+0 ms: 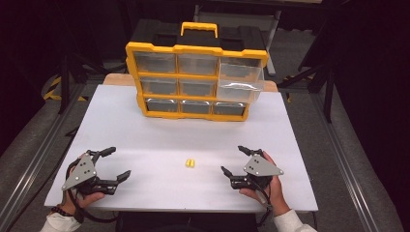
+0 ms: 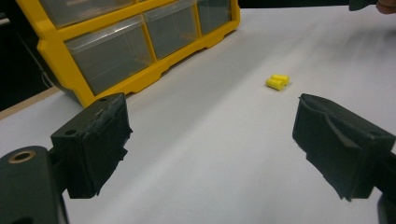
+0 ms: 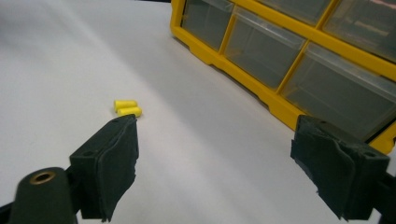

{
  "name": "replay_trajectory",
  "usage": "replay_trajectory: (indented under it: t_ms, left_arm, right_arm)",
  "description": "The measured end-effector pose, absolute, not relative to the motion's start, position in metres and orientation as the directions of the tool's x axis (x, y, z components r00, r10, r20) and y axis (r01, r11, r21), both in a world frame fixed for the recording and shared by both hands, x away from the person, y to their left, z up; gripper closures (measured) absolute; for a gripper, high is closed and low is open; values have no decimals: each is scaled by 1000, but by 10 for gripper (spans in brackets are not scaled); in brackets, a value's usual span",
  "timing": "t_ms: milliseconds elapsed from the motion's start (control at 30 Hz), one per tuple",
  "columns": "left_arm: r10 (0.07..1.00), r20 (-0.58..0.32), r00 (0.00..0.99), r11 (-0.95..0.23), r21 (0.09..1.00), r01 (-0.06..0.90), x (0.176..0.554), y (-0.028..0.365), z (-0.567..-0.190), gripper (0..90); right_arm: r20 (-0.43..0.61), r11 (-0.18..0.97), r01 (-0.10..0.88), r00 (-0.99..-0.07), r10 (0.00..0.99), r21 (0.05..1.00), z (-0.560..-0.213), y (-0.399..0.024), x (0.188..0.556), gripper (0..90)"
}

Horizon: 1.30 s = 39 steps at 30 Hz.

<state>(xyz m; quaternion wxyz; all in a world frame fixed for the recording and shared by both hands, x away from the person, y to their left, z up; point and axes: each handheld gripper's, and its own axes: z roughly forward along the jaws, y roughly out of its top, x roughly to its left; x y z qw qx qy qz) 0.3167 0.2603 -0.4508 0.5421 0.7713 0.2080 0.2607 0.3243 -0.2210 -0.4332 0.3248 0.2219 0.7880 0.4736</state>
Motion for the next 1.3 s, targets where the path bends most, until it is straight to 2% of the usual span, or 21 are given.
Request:
replay_trajectory:
  t_ms: [367, 633, 967, 1233, 1300]
  left_arm:
    - [587, 184, 788, -340, 940, 34, 314, 262, -456, 113]
    - [579, 179, 795, -358, 933, 51, 319, 259, -457, 108]
    - [578, 157, 801, -348, 935, 68, 323, 262, -460, 106]
    - [573, 160, 804, -354, 933, 67, 323, 260, -460, 101]
    - [572, 158, 805, -354, 933, 68, 325, 260, -460, 101]
  right_arm:
    - [-279, 513, 78, -763, 582, 855, -433, -212, 331, 167]
    - [-271, 563, 90, -807, 524, 822, -430, -195, 346, 212]
    - [-193, 621, 87, -909, 369, 779, -436, -151, 378, 338]
    - [-171, 679, 94, -934, 313, 728, -450, -127, 398, 399]
    - [-137, 683, 108, -946, 294, 723, -456, -123, 404, 438]
